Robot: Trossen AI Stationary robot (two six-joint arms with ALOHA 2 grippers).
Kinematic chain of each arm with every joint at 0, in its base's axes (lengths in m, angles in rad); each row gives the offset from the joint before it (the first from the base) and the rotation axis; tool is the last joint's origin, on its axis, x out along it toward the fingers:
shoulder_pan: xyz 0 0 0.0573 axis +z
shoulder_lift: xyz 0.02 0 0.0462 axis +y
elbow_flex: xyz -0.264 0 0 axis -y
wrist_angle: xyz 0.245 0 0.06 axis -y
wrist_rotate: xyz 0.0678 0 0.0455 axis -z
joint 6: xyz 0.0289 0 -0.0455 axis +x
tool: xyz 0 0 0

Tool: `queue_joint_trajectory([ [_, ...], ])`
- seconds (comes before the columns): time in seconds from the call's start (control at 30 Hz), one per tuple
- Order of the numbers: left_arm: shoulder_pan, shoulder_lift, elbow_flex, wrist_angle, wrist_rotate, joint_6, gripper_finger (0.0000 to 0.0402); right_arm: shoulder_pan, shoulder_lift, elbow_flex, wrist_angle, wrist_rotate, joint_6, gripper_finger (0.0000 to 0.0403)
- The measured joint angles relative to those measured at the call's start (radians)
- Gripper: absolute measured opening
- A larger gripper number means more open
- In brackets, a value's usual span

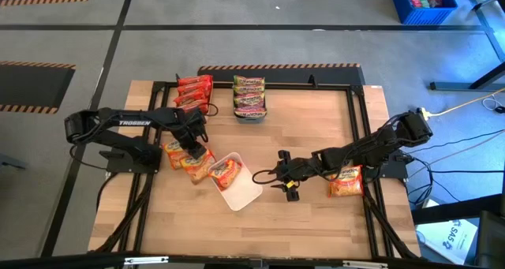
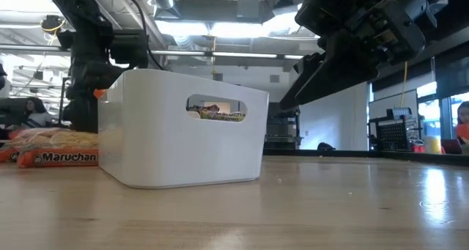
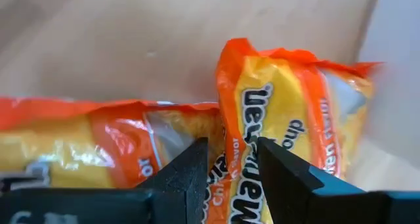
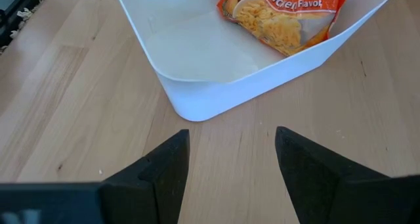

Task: Sort Maruchan noodles
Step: Put the yellow noodle pack into the white bin

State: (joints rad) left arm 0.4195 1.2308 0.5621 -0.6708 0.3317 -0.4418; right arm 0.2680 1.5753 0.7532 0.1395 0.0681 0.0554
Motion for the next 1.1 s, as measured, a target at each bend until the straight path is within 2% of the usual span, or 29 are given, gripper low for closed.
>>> queue_joint_trajectory([
  [0.33,-0.022,0.033,-0.001,0.005,-0.015,-0.02,0.015,0.0,0.0,0.0,0.002,0.0,0.0,0.0211],
  [0.57,-0.029,0.086,-0.011,0.024,0.032,0.0,0.0147,0.0,0.0,0.0,0.002,0.0,0.0,0.0211],
  [0.7,-0.029,0.083,-0.012,0.027,0.02,0.032,0.0109,0.0,0.0,0.0,0.002,0.0,0.0,0.0211],
  [0.9,-0.029,0.081,-0.013,0.027,0.004,0.058,0.0019,0.0,0.0,0.0,0.023,0.0,-0.001,0.0211],
  [1.1,-0.045,0.071,0.008,0.001,-0.034,0.079,0.0002,0.0,0.0,0.0,0.024,0.0,-0.001,0.0211],
])
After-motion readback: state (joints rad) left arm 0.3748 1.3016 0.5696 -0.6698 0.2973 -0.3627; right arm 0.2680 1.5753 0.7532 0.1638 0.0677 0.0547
